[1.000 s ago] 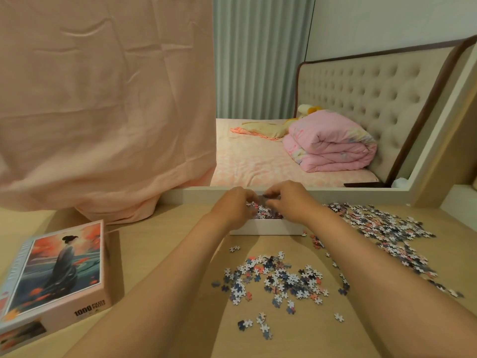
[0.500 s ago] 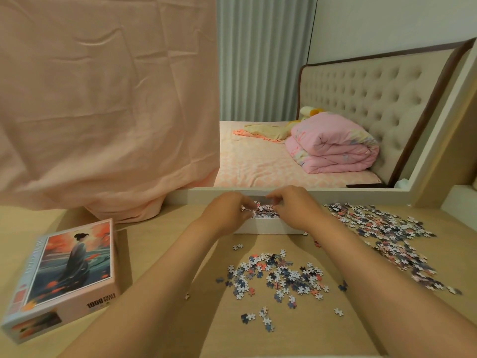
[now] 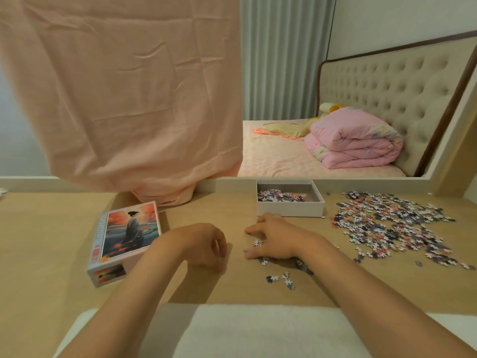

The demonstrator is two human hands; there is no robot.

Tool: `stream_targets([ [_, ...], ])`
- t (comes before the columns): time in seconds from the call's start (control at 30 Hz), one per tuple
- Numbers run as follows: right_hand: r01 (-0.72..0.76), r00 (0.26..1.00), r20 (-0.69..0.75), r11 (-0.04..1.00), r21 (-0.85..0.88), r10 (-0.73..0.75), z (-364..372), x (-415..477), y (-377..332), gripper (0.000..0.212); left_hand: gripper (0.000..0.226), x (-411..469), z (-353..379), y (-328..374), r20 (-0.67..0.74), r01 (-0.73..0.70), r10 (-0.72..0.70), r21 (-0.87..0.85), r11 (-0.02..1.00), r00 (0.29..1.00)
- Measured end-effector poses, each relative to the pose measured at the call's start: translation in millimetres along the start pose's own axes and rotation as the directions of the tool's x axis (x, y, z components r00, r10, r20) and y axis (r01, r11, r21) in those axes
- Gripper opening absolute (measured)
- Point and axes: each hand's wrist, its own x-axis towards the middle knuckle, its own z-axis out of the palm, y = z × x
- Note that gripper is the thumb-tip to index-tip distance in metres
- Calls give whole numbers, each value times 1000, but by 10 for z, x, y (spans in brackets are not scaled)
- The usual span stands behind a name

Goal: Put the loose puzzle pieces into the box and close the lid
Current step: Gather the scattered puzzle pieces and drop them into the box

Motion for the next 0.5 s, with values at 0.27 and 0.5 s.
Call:
stream_targets([
  [0.27,53,988,-153,991,119,-35,-23,-197,115,13,10,99,214,189,-224,-129,101,-113,985,969],
  [0.5,-63,979,-174,973,223,104,-327,-608,437,27,27,288,333,441,-398,-127,69,-123,984,915],
])
